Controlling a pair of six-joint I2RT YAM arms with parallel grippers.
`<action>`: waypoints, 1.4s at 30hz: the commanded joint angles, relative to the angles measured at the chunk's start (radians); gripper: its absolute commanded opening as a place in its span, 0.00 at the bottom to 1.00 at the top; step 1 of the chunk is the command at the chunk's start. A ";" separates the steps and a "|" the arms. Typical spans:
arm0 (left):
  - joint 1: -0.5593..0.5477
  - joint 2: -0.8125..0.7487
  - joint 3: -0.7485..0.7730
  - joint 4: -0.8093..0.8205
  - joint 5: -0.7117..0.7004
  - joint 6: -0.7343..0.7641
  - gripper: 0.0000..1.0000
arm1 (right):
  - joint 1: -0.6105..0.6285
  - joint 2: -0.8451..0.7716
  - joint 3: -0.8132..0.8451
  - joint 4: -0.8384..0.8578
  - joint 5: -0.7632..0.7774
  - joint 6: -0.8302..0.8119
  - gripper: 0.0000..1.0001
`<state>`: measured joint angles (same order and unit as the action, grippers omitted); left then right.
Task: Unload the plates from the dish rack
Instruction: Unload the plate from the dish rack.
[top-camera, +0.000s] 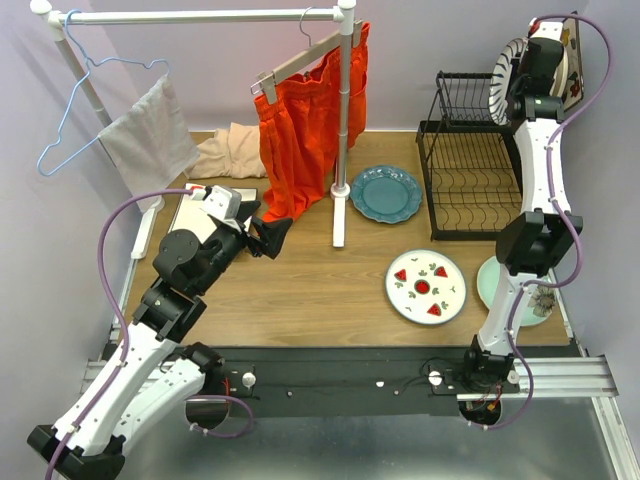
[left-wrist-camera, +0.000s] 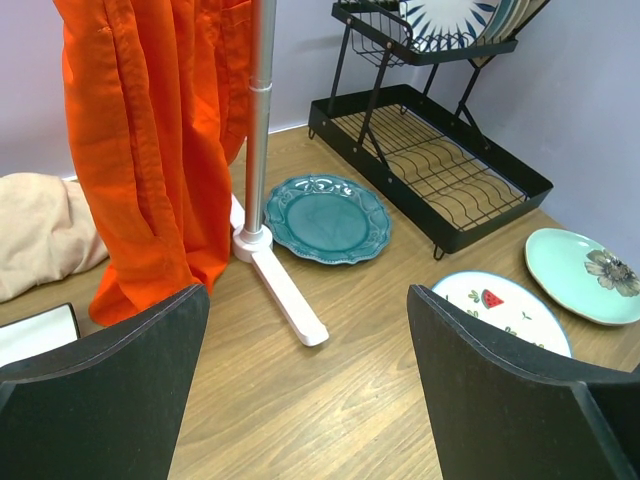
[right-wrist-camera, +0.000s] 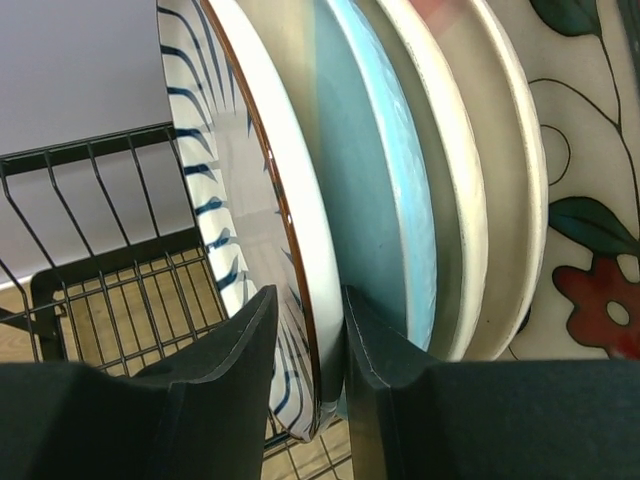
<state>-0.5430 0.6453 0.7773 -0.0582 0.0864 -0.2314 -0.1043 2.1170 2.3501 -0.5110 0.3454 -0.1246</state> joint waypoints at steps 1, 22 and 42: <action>0.006 0.002 0.013 -0.011 -0.014 0.015 0.90 | -0.002 0.018 -0.044 0.064 -0.071 -0.035 0.39; 0.008 -0.018 0.008 -0.009 0.006 0.014 0.90 | -0.003 -0.002 -0.061 0.158 -0.097 -0.104 0.09; 0.008 -0.015 0.007 -0.008 0.009 0.009 0.90 | -0.002 -0.109 -0.012 0.302 -0.059 -0.089 0.01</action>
<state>-0.5385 0.6323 0.7773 -0.0620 0.0868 -0.2287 -0.1104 2.0953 2.2547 -0.3470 0.2321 -0.2558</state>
